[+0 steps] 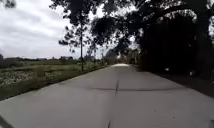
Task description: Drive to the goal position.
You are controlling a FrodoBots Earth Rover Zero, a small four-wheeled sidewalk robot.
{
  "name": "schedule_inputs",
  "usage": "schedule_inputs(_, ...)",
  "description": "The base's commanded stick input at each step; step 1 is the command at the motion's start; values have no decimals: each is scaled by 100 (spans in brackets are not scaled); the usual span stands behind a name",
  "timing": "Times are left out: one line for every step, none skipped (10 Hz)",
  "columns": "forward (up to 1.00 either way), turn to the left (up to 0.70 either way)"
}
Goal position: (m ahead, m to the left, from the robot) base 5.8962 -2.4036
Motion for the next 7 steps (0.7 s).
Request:
schedule_inputs(85, -12)
schedule_inputs(85, -34)
schedule_inputs(85, -34)
schedule_inputs(85, -34)
schedule_inputs(85, -34)
schedule_inputs(85, -16)
schedule_inputs(85, 0)
